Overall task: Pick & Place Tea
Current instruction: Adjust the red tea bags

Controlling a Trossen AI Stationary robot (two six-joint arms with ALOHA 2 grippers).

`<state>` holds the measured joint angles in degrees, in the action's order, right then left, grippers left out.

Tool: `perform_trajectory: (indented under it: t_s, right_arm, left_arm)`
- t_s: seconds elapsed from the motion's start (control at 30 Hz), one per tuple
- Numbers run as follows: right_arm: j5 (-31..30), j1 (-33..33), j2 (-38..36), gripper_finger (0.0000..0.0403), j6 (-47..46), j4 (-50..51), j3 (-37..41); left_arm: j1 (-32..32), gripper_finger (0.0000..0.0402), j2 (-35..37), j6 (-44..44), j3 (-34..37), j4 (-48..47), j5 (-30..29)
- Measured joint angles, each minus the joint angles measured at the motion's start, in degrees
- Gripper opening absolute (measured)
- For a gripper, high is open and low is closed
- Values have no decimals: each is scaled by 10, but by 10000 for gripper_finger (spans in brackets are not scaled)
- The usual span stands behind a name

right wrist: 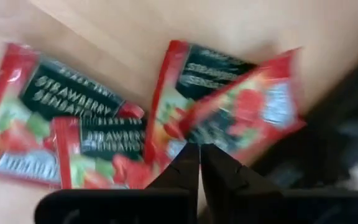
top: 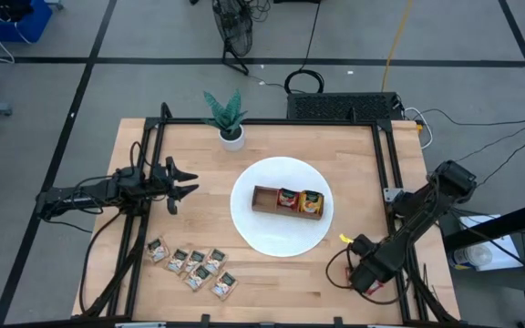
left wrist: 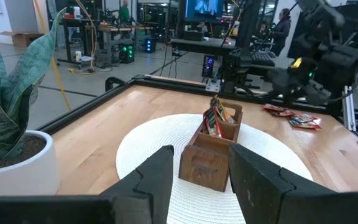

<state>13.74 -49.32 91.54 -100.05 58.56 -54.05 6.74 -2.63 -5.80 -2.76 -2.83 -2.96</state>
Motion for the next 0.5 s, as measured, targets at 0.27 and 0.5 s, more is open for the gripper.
perform_trajectory:
  t_s: [0.27, 0.5]
  right_arm:
    - [46, 7, -3, 3, -51, -126, 83]
    - [-86, 41, -4, 1, 36, -223, 83]
  left_arm:
    - [0, 157, 0, 0, 0, 0, 0]
    - [0, 157, 0, 0, 0, 0, 0]
